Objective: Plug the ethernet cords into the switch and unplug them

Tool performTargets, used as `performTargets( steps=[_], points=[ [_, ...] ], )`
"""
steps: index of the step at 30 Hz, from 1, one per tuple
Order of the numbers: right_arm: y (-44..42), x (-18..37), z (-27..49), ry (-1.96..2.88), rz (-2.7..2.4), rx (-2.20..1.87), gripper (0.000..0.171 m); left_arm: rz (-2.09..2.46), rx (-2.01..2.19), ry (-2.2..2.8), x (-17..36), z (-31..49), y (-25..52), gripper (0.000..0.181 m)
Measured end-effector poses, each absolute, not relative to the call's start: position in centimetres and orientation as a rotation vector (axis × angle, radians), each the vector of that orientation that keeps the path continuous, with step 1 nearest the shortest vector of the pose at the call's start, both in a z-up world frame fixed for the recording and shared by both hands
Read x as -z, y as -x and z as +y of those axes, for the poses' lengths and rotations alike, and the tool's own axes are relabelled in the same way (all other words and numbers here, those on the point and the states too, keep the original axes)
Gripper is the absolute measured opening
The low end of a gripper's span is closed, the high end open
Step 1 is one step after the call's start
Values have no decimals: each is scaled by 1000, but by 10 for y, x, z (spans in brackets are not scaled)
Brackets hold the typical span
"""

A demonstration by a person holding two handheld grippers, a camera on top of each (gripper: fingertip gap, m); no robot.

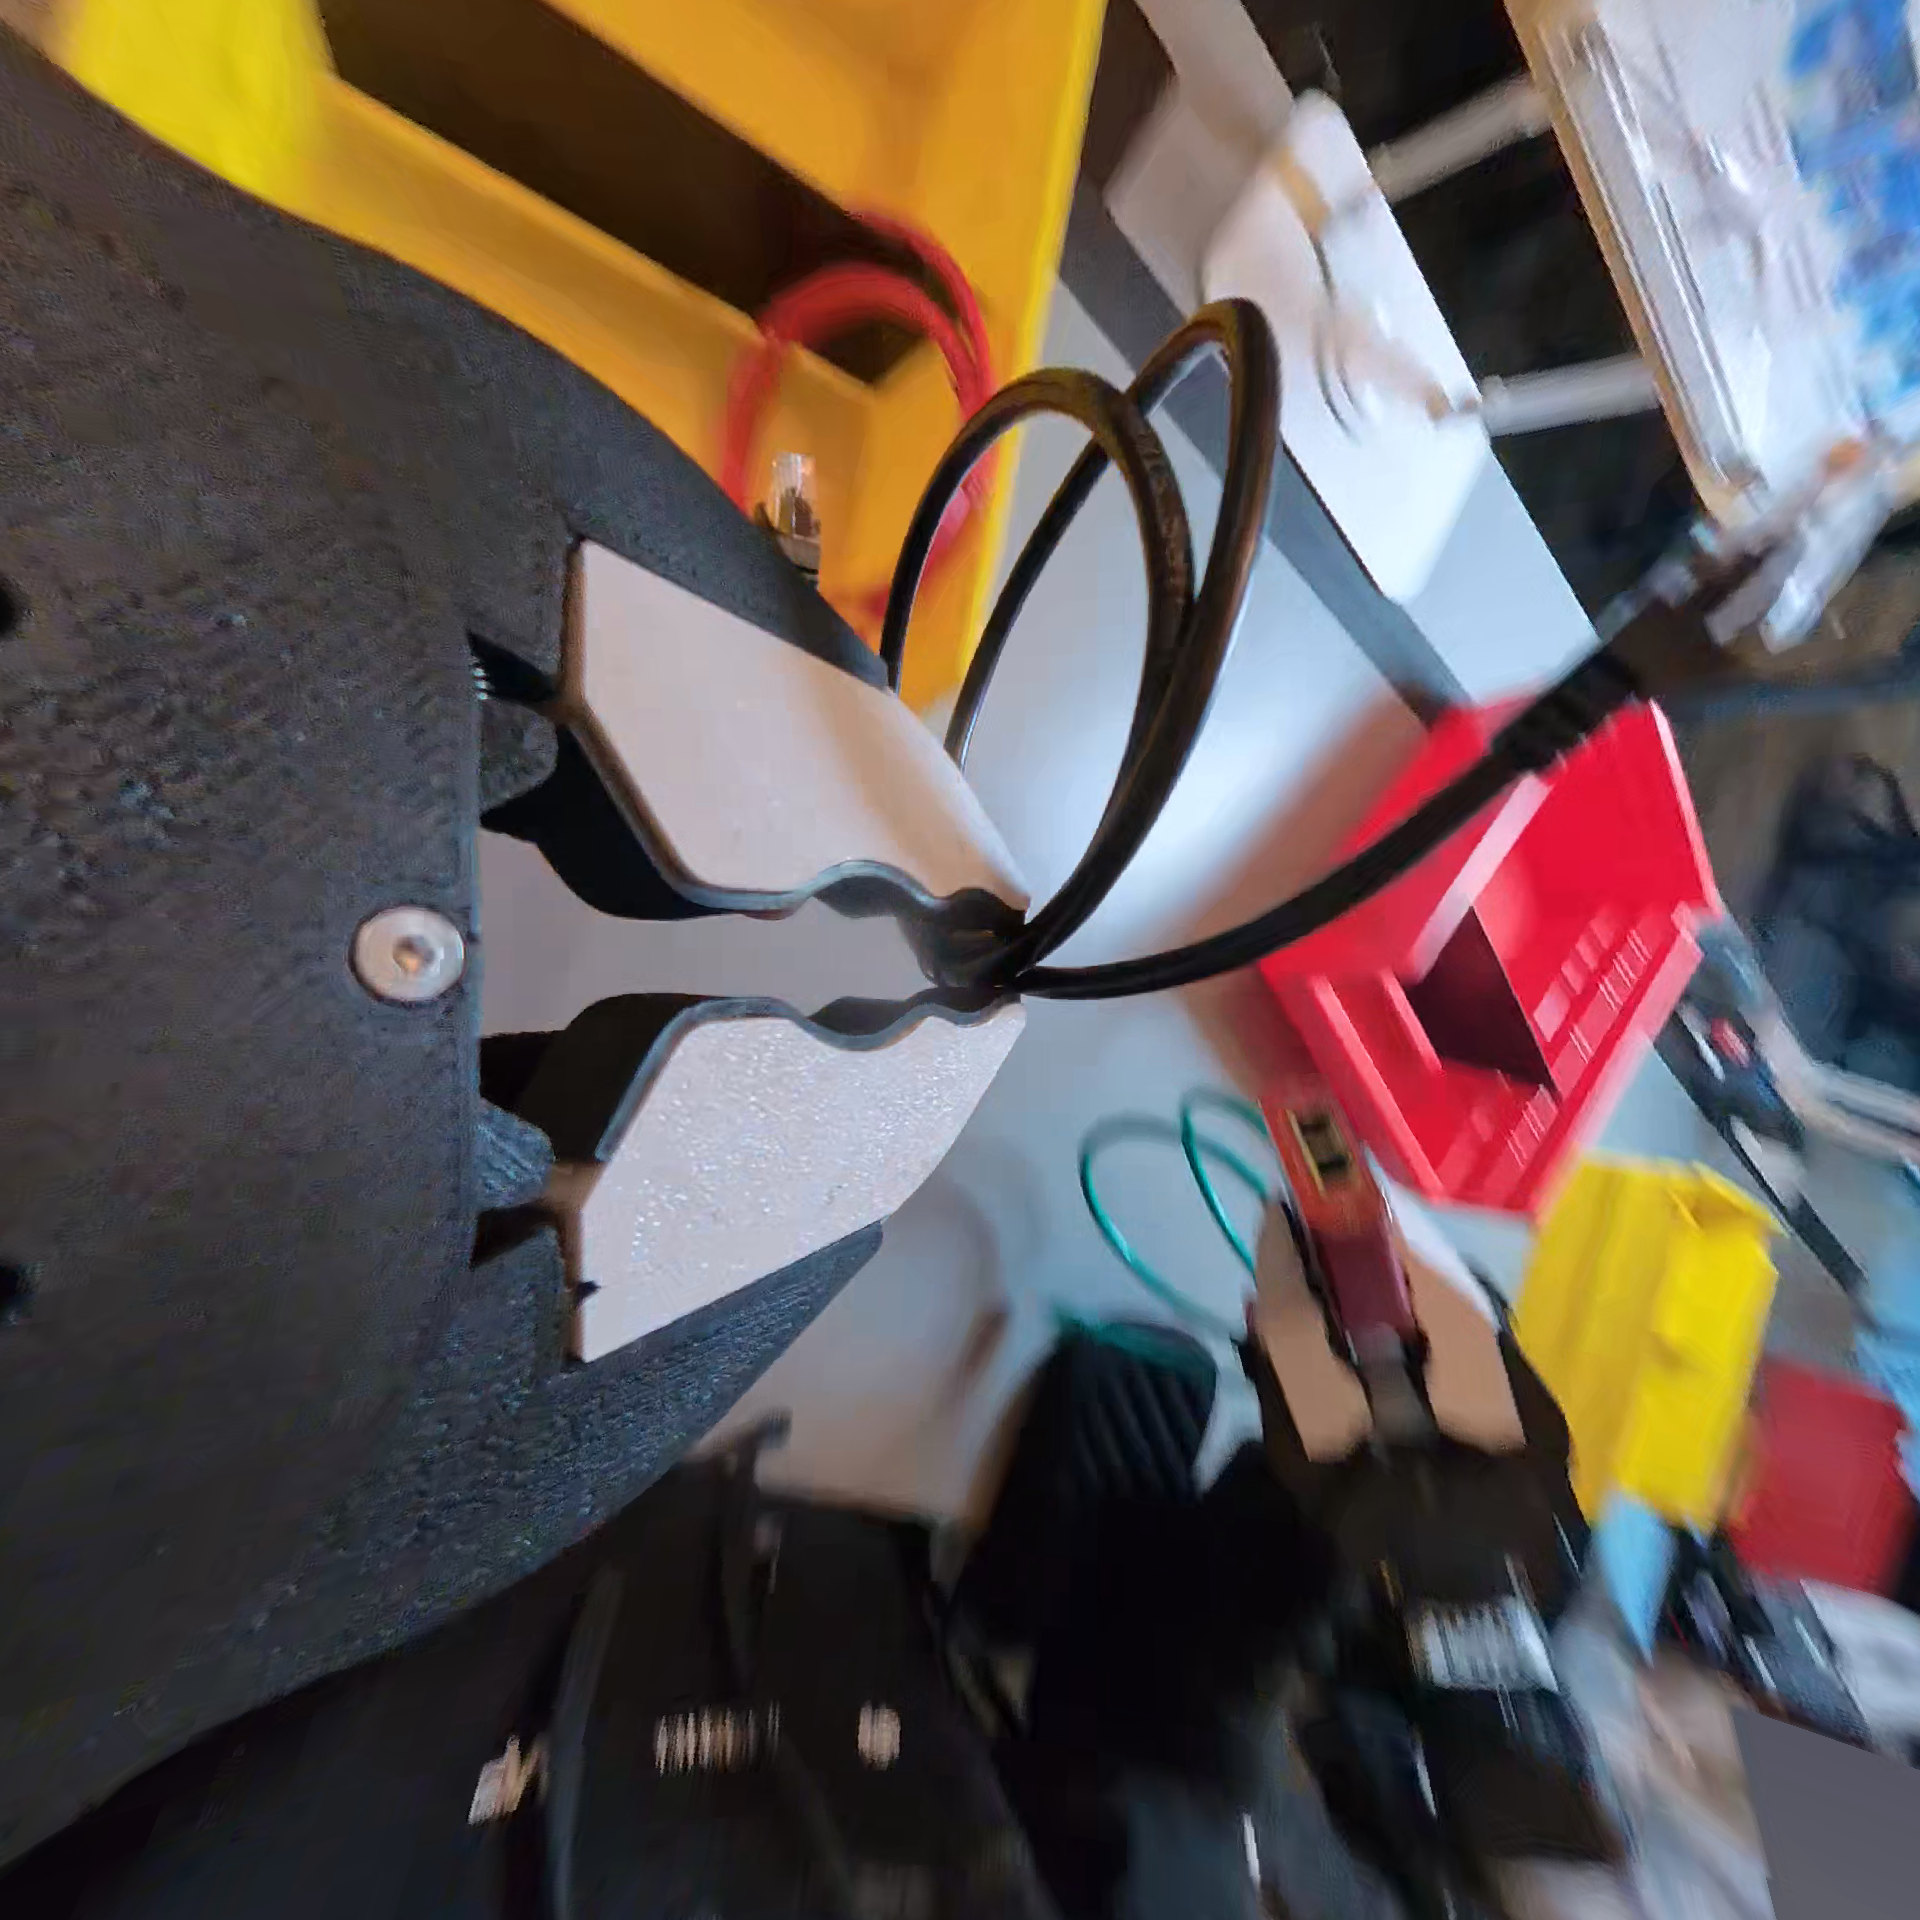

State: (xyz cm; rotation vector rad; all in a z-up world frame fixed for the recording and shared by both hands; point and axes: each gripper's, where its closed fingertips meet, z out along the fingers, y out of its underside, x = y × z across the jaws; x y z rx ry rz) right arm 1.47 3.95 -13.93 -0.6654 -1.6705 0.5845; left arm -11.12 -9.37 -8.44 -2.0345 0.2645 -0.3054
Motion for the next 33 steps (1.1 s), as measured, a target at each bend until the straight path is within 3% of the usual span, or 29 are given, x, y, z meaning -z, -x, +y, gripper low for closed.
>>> performTargets(
  steps=[1,8,14,18,27,30,33],
  points=[
    [-16,138,41,670,-1664,-582,27,303,385,1989,79,-96,94,11],
    [-24,136,56,716,-1625,-568,27,444,981,1464,64,-115,13,11],
    [-28,138,63,739,-1615,-573,27,204,1224,1640,171,-113,16,10],
    [-24,140,64,741,-1621,-581,27,446,1065,1827,196,-140,5,10],
    [-20,147,61,748,-1647,-566,27,1521,161,2255,261,-165,12,11],
    [-20,147,62,750,-1648,-560,27,1546,86,2289,259,-153,24,15],
    [-21,147,63,751,-1645,-565,27,1223,316,2254,231,-133,28,19]
  ],
)
